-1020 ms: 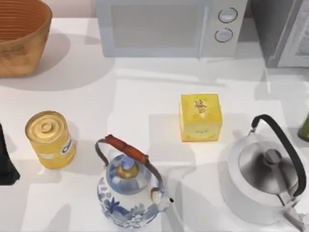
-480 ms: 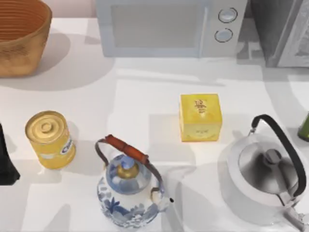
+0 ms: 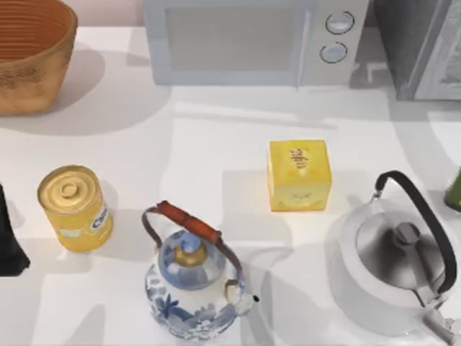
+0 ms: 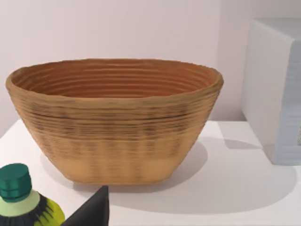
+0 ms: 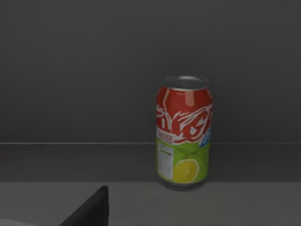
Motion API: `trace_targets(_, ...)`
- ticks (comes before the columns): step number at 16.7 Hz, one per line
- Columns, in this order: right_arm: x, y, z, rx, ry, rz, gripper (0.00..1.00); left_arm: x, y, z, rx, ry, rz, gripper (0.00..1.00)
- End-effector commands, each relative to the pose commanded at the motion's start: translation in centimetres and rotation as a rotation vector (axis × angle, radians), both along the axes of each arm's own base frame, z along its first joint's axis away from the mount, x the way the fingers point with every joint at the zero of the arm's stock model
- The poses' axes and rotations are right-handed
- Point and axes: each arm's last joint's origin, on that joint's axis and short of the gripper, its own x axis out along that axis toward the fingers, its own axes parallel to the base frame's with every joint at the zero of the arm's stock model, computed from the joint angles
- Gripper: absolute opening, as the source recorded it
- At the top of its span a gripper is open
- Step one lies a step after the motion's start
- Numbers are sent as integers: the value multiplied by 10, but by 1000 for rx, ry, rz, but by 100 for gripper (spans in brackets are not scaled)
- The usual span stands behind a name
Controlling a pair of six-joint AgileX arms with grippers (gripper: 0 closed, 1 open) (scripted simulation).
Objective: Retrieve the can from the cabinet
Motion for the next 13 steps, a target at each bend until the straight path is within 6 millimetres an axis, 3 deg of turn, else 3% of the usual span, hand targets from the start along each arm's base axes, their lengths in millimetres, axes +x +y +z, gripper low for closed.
trace_targets(6, 67, 11, -25, -5, 14, -7, 100, 0, 0, 0, 0, 0, 0, 100)
trace_targets(13, 77, 13, -27, -4, 9, -7, 100, 0, 0, 0, 0, 0, 0, 100)
